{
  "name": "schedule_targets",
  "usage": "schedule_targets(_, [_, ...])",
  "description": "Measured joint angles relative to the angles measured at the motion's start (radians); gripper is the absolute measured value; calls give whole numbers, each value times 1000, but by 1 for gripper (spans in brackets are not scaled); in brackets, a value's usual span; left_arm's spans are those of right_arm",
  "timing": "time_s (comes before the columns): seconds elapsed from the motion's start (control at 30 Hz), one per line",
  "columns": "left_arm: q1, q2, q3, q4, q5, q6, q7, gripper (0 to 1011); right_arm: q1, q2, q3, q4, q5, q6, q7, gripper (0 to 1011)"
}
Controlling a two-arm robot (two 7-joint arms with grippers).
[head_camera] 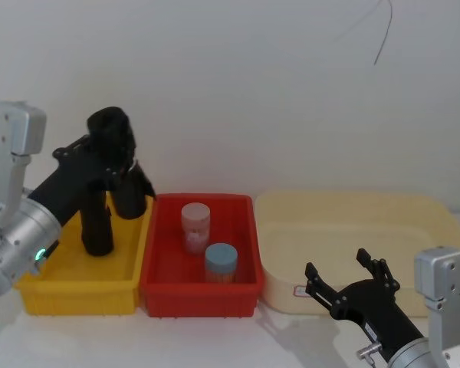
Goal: Pick up the garbage bag with the one hand and transfer it to the other hand.
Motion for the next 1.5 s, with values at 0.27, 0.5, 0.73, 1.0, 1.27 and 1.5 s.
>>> schedule_targets(0.27, [-27, -10, 35, -9, -29, 12, -63, 375, 0, 0, 0, 0, 0, 0, 0, 1000])
schedule_targets(0.5, [-52, -26, 76, -6, -56, 24, -123, 375, 0, 0, 0, 0, 0, 0, 0, 1000])
schedule_targets(0.73, [-76, -50, 121, 13, -82, 33, -183, 375, 0, 0, 0, 0, 0, 0, 0, 1000])
schedule_targets(1.0, [-115, -101, 187, 75, -110, 37, -256, 375, 0, 0, 0, 0, 0, 0, 0, 1000])
schedule_targets(1.27, [-159, -167, 240, 167, -130, 18, -310, 374, 0, 0, 0, 0, 0, 0, 0, 1000])
schedule_targets(1.5, [-183, -200, 261, 223, -141, -5, -327, 375, 0, 0, 0, 0, 0, 0, 0, 1000])
